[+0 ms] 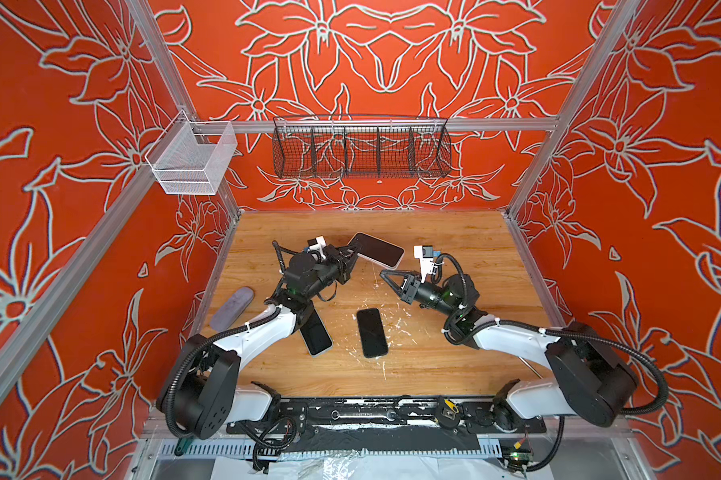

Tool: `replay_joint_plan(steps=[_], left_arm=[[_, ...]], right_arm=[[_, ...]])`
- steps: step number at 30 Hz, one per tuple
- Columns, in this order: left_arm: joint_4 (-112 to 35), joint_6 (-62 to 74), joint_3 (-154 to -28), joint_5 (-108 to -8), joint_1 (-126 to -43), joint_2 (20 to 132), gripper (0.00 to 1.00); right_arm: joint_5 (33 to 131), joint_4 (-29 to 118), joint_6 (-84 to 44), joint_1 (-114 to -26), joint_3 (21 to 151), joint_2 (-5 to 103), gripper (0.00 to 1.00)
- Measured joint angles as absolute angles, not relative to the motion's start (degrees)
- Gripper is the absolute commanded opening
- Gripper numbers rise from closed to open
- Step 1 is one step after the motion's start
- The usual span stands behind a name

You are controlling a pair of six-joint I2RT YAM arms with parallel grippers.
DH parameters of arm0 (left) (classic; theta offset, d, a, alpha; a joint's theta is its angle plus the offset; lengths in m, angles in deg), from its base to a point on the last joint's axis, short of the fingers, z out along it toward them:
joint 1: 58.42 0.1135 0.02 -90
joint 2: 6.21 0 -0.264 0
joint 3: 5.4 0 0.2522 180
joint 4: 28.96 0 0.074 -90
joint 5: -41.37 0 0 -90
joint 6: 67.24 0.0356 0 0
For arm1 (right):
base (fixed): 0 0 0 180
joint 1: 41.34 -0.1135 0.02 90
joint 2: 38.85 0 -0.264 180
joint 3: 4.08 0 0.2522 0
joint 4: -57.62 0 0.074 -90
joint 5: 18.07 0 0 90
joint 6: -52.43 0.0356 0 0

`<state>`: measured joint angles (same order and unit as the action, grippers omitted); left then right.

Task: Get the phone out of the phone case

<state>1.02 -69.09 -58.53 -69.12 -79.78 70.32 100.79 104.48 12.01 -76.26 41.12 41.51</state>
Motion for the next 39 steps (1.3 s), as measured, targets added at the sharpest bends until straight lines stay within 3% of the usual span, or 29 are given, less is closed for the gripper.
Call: replay_joint_plan(steps=[15, 23, 28, 33, 35, 37, 39], left_arm=[[2.6, -67.2, -60.6, -73.3, -79.7, 69.9, 0.0], [-5.6, -56.1, -68.7, -82.2, -76.3, 73.7, 0.0], [-19.7, -42.4, -77.9, -89.2, -72.0, 76.5, 0.0], [-37.3, -24.3, -90.9, -94.2, -71.1, 78.8, 0.0], [-42.8, -17.6, -95.5, -96.3, -71.1, 79.7, 0.0], [-47.9, -11.0, -99.1, -98.9, -71.0, 80.3, 0.0], [-52.6, -5.8, -102.2, -101.6, -70.7, 81.3, 0.0]], right_arm=[[101.2, 104.1, 14.8, -72.7, 39.4, 45.4, 0.04], [104.9, 89.6, 8.4, -69.6, 39.3, 34.9, 0.15], [108.7, 71.9, 0.1, -66.9, 42.4, 25.4, 0.33], [112.5, 54.0, -9.1, -65.8, 51.3, 22.3, 0.57], [113.4, 47.7, -12.8, -65.7, 55.2, 22.1, 0.68], [113.9, 40.8, -16.6, -65.7, 59.4, 22.2, 0.92], [114.2, 35.0, -20.3, -65.7, 63.3, 22.6, 0.98]])
